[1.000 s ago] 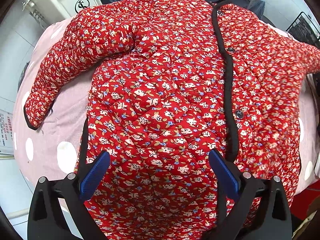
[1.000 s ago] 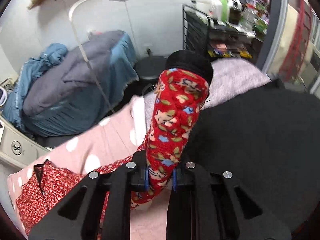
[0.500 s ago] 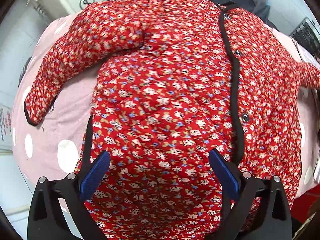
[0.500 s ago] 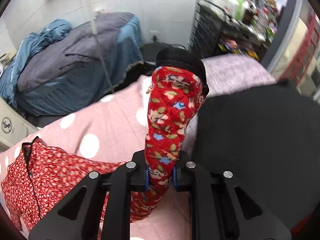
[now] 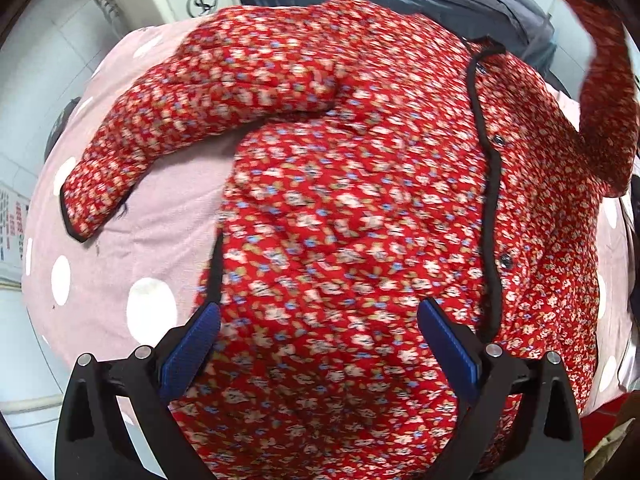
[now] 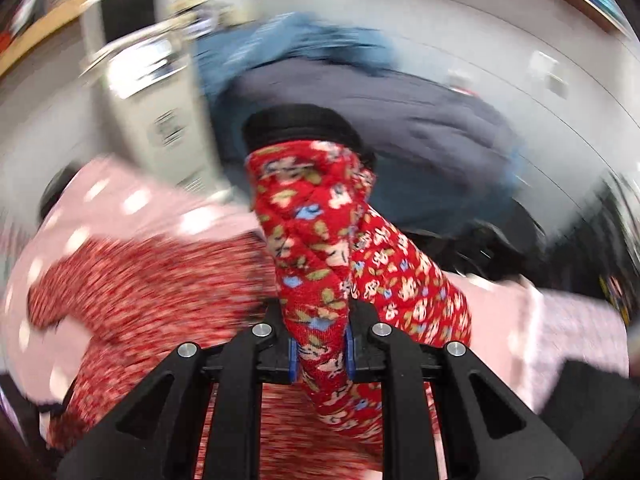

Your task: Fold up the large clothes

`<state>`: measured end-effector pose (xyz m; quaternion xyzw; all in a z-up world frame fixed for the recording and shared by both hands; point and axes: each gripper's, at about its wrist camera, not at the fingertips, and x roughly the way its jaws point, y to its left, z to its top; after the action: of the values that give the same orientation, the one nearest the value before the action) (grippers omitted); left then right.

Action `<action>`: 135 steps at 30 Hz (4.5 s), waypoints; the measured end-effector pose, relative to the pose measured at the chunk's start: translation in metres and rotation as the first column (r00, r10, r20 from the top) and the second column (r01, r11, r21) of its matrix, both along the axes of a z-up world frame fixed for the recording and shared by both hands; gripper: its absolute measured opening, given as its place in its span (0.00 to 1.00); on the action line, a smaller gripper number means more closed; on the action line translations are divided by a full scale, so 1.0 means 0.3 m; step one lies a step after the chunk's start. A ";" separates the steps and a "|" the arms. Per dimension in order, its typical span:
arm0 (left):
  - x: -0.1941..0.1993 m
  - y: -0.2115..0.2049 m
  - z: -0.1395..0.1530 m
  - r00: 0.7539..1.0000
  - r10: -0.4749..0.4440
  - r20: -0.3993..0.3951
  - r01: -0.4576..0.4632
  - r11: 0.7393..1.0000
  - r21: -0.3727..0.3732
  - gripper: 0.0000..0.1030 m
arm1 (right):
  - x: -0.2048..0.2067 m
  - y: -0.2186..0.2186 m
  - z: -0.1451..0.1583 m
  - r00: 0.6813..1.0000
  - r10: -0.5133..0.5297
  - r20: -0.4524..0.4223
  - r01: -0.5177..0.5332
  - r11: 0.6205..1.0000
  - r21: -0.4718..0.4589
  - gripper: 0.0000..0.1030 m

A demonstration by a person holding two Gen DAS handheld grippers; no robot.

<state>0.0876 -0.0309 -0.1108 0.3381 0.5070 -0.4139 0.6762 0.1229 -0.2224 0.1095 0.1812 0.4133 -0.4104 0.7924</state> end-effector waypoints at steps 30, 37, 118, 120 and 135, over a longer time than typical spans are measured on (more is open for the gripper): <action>0.112 -0.038 -0.001 0.999 -0.010 0.037 0.009 1.000 0.011 0.94 | 0.180 0.312 -0.338 0.997 0.072 0.031 -0.078 0.955 0.287 0.76; 0.004 -0.241 0.078 0.979 -0.195 0.058 0.199 0.978 -0.061 0.93 | -0.308 0.077 -0.420 0.918 -0.396 0.013 0.352 0.829 0.435 0.77; 0.976 0.322 -0.210 0.706 0.651 -0.279 -0.695 0.713 -0.094 0.64 | -0.043 0.684 -0.451 0.961 0.000 -0.277 0.114 0.911 0.396 0.95; 0.994 0.294 -0.201 0.728 0.646 -0.228 -0.678 0.728 -0.100 0.57 | -0.057 0.691 -0.454 0.959 -0.012 -0.285 0.130 0.907 0.400 0.95; 1.192 0.218 0.266 0.764 0.642 -0.074 -0.631 0.716 -0.299 0.05 | -0.191 0.539 -0.488 0.966 -0.113 -0.231 0.201 0.893 0.403 0.95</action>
<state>0.4451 0.0343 -0.0311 0.0418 0.5098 -0.2236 0.8297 0.0656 -0.0609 -0.0370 0.3392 0.5544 -0.3899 0.6524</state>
